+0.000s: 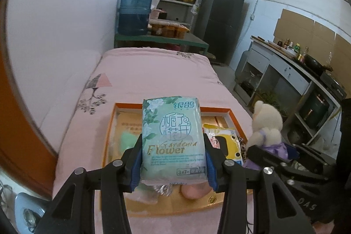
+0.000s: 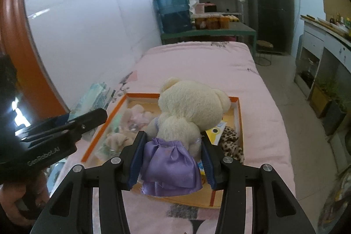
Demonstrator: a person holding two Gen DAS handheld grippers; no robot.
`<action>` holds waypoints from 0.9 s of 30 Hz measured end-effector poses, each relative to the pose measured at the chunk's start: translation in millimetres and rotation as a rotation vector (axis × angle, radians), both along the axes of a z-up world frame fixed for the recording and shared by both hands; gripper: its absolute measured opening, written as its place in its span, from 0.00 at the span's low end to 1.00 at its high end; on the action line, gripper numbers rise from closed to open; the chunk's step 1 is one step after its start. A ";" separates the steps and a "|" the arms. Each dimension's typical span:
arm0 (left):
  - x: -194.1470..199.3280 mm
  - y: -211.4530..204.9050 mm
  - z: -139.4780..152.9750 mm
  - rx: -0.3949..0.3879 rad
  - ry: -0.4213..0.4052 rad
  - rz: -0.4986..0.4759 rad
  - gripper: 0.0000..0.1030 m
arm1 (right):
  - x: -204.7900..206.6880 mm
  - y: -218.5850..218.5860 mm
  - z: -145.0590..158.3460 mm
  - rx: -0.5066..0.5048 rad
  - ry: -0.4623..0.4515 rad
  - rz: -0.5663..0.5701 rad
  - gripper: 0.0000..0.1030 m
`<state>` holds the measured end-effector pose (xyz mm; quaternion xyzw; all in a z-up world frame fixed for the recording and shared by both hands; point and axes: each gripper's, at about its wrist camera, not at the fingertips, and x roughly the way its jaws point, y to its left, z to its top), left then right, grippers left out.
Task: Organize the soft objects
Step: 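Carry the tissue pack and teddy bear with both tools over the box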
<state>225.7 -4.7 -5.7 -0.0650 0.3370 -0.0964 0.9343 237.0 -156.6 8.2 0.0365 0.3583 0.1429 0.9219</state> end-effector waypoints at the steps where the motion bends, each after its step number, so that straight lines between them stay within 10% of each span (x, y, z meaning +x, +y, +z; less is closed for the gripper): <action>1: 4.4 -2.9 -1.6 -0.001 0.004 -0.006 0.46 | 4.9 -1.6 -4.1 -0.002 0.008 -0.003 0.47; 27: 78.3 -42.2 -66.3 0.027 0.185 -0.117 0.47 | 86.4 -16.8 -77.2 -0.057 0.186 0.049 0.52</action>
